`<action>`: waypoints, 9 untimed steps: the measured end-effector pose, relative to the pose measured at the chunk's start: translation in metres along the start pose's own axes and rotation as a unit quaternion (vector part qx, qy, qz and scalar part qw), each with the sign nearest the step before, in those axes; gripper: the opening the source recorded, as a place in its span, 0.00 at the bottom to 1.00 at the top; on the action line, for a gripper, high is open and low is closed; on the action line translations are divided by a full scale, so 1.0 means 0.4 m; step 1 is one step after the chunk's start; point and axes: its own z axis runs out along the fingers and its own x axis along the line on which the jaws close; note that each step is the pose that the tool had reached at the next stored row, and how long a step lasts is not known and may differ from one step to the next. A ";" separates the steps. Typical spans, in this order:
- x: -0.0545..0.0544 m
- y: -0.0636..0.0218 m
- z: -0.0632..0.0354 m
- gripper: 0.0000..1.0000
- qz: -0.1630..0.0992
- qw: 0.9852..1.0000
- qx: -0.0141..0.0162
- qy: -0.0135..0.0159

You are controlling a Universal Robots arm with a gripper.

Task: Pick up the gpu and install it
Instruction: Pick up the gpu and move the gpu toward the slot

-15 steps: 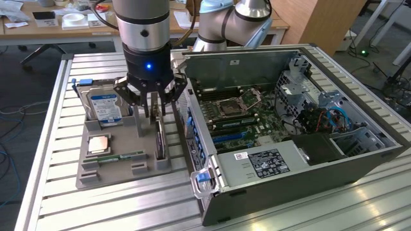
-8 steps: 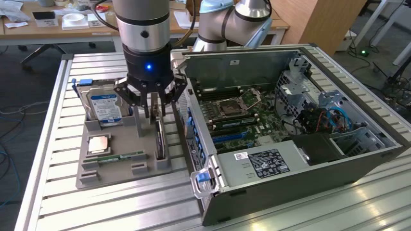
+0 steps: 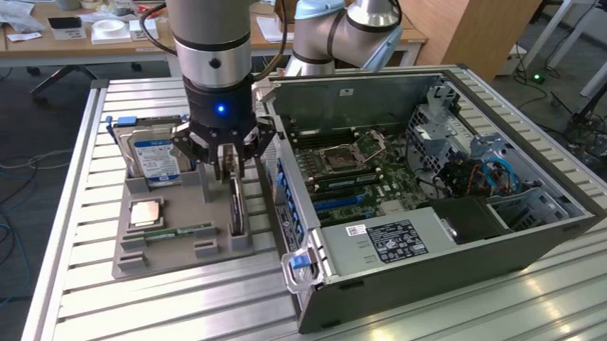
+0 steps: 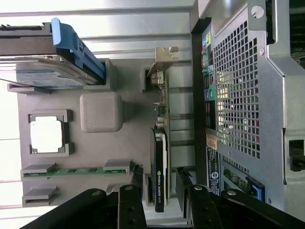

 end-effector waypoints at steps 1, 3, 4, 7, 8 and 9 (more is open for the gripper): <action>0.000 0.000 0.005 0.42 0.000 1.000 0.000 0.000; 0.000 0.000 0.014 0.42 0.000 1.000 0.000 0.000; 0.000 0.000 0.018 0.42 0.000 1.000 0.000 0.000; 0.000 0.002 0.032 0.42 0.000 1.000 0.000 0.000; 0.000 0.002 0.037 0.42 0.000 1.000 0.000 0.000; 0.000 0.002 0.039 0.42 0.000 1.000 0.000 0.000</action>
